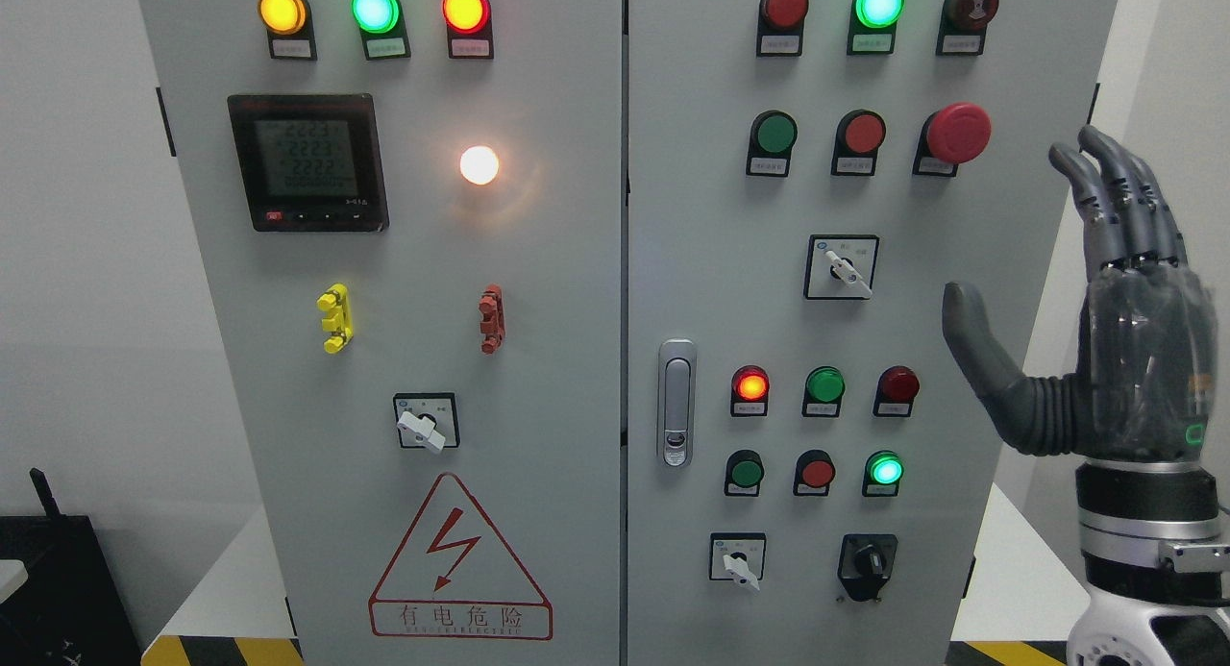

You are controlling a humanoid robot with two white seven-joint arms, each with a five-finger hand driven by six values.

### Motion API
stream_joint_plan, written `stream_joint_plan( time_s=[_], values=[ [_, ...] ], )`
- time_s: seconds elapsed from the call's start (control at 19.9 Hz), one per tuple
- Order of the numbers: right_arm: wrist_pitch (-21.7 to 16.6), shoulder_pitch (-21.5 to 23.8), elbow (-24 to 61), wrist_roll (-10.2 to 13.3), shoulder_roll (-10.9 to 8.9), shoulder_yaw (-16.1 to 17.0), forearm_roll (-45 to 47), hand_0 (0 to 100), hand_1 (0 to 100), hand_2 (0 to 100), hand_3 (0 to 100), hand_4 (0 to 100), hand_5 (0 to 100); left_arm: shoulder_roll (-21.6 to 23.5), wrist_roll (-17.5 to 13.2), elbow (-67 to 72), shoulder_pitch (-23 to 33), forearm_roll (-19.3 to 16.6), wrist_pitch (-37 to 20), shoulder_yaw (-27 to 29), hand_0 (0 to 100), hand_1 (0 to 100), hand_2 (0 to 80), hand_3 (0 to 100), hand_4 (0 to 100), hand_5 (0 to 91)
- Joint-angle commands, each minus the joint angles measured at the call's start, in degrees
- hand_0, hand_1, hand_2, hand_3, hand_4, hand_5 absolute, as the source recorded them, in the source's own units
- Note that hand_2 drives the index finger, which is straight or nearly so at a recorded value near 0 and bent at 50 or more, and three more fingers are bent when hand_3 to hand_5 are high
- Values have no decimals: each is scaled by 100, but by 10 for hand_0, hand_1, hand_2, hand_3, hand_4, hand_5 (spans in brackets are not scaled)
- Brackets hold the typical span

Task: Rotate and turn off gray switch
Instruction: 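Raise the right hand and open its fingers near the cabinet door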

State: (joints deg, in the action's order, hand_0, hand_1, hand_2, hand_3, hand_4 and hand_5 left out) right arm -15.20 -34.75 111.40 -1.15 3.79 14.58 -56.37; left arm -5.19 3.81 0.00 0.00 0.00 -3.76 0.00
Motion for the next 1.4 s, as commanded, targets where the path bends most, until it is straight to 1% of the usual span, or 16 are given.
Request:
stream_joint_plan(
  time_s=[0.0,0.4,0.55,0.6,0.65,0.7,0.8,0.85,0.9,0.95,1.0,1.1,1.15,1.2,1.3,1.35],
  values=[
    [-1,-14,-13,-8,25,19,3,325,189,0,0,0,0,0,-3,-149,-53,114,-2,44,120,389,0,0,0,0],
    [-1,-32,22,-8,17,63,3,325,195,0,0,0,0,0,-3,-149,-53,114,-2,44,120,389,0,0,0,0],
    [-18,-58,14,123,52,80,21,317,265,0,44,4,0,0,-3,-149,-53,114,-2,44,120,389,0,0,0,0],
    [-27,-58,14,167,60,80,90,325,289,3,187,165,2,0,-3,-149,-53,106,-2,44,120,389,0,0,0,0],
    [-27,-50,14,168,61,72,239,351,318,60,319,244,112,0,-3,-149,-53,114,-2,44,120,389,0,0,0,0],
    [-27,-41,14,168,69,71,345,361,333,72,344,258,136,0,-3,-149,-53,106,-2,44,120,389,0,0,0,0],
    [-18,-32,5,168,69,71,372,386,375,98,425,402,340,0,-3,-149,-53,114,-2,44,120,389,0,0,0,0],
    [-10,-41,-4,185,69,71,372,388,386,104,429,409,369,0,-3,-149,-53,114,-2,44,120,389,0,0,0,0],
    [-1,-41,-4,185,78,89,381,377,410,128,472,471,471,0,-3,-149,-53,114,-2,44,120,389,0,0,0,0],
    [17,-49,-13,194,87,89,390,352,428,155,498,505,535,0,-3,-149,-53,114,-2,44,120,389,0,0,0,0],
    [112,-50,-13,203,87,98,398,342,426,167,506,518,562,0,-3,-149,-53,114,-2,44,120,389,0,0,0,0],
    [498,-58,-13,212,96,80,556,271,383,216,543,583,690,0,-3,-149,-53,114,-2,44,120,389,0,0,0,0],
    [622,-58,-13,212,104,63,670,220,362,252,574,630,782,0,-3,-149,-53,114,-2,44,120,389,0,0,0,0],
    [693,-50,-13,212,105,45,741,168,354,299,637,708,913,0,-3,-149,-53,106,-2,44,120,389,0,0,0,0],
    [772,-23,-13,194,105,45,768,138,362,348,720,770,988,0,-3,-149,-53,114,-2,53,120,389,0,0,0,0],
    [807,-6,-13,150,105,36,794,129,372,379,759,800,997,0,-3,-149,-53,114,-2,44,120,389,0,0,0,0]
  ],
)
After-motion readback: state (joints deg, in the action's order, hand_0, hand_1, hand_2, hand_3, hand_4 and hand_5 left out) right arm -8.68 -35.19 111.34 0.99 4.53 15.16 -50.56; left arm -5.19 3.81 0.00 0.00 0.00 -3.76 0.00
